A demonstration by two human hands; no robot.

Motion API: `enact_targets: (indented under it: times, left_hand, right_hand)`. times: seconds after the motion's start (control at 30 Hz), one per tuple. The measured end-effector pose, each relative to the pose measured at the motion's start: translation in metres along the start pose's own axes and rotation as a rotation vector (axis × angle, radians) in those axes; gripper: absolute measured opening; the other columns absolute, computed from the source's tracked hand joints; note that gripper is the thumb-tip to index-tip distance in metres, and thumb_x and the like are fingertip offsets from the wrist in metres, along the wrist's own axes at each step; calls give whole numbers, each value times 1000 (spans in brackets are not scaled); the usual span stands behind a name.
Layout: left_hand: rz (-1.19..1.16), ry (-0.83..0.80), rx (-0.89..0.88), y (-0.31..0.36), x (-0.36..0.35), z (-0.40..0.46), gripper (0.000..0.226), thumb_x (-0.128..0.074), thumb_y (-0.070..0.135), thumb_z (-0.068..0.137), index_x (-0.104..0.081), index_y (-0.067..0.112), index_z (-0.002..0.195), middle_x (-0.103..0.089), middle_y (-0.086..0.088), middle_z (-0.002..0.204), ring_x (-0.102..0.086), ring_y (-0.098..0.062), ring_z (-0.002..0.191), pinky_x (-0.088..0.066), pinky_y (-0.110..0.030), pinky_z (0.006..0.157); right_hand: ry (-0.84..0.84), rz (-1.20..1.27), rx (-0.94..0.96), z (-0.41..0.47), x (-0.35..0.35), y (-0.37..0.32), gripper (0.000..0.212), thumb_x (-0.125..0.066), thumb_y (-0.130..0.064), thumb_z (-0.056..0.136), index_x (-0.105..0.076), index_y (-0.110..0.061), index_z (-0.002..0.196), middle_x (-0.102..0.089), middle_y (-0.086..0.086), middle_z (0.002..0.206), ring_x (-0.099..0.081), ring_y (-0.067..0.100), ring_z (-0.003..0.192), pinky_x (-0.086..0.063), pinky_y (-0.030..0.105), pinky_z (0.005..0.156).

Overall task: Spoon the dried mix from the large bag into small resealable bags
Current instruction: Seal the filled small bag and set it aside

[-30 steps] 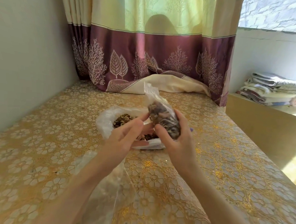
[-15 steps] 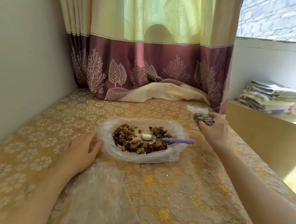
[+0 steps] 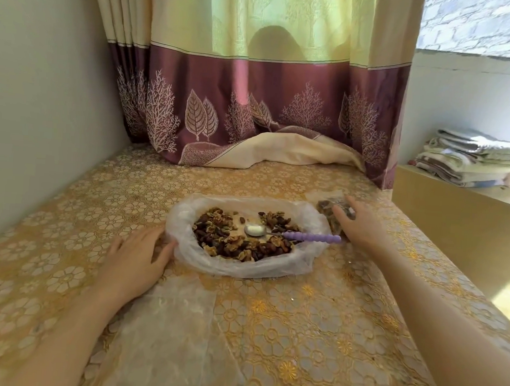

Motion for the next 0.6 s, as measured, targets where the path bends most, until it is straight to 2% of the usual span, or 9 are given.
enact_targets:
  times: [0.07, 0.17, 0.23, 0.3, 0.37, 0.43, 0.5, 0.6]
  left_hand:
    - [-11, -1, 9, 0, 1, 0, 42, -33, 46, 94, -49, 21, 124, -57, 2, 121, -49, -17, 114, -28, -45, 105]
    - [-94, 16, 47, -1, 5, -2, 44, -38, 46, 94, -50, 18, 126, -59, 0, 120, -53, -18, 111, -31, -46, 105]
    - [-133, 24, 66, -1, 8, -2, 45, -40, 45, 94, -52, 17, 126, -60, 0, 117, -55, -19, 107, -36, -46, 102]
    - [-146, 12, 44, 0, 9, -4, 40, -41, 43, 94, -53, 18, 124, -60, 1, 114, -54, -18, 104, -37, -46, 100]
    - [-179, 3, -15, 3, 11, -6, 31, -44, 36, 95, -57, 19, 118, -61, 2, 112, -54, -18, 103, -37, -45, 99]
    - [-203, -21, -87, 6, 13, -9, 25, -47, 28, 95, -61, 17, 112, -62, 3, 113, -54, -18, 104, -37, -46, 98]
    - [-248, -49, -119, 4, 13, -13, 24, -48, 26, 95, -64, 16, 109, -60, 4, 117, -53, -18, 109, -37, -47, 100]
    - [-358, -98, -76, -6, 13, -18, 24, -48, 25, 95, -66, 16, 108, -54, 4, 131, -49, -16, 120, -35, -45, 104]
  right_hand:
    - [82, -19, 71, -11, 13, -15, 57, -49, -39, 96, -35, -14, 146, -41, 11, 147, -37, 30, 134, -31, 43, 110]
    - [283, -87, 295, -45, 31, -60, 50, -59, -31, 92, -48, -10, 137, -51, 13, 137, -42, 31, 128, -30, 41, 107]
    - [330, -37, 451, -76, 32, -97, 43, -64, -25, 89, -56, -8, 128, -58, 12, 127, -47, 30, 120, -33, 37, 100]
    - [332, 3, 578, -108, 26, -132, 34, -66, -21, 88, -63, -6, 118, -62, 11, 115, -52, 28, 110, -38, 38, 95]
    - [230, 92, 662, -135, 12, -160, 21, -65, -18, 88, -68, -7, 107, -64, 5, 99, -58, 22, 94, -47, 36, 87]
    - [-21, 144, 694, -159, -19, -181, 18, -62, -22, 91, -68, -11, 103, -63, -1, 91, -57, 14, 85, -50, 33, 82]
    - [-237, 23, 723, -182, -59, -192, 30, -58, -33, 92, -65, -13, 113, -61, -2, 101, -53, 13, 95, -46, 31, 89]
    - [-364, -288, 761, -199, -101, -189, 53, -52, -52, 90, -57, -14, 127, -53, 2, 117, -43, 19, 110, -38, 35, 97]
Point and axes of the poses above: each hand's wrist, its own z-axis towards the middle knuckle, its own x-axis out of the back of the hand, y = z × x, the point moved 9 cm from there along z, towards the middle knuckle
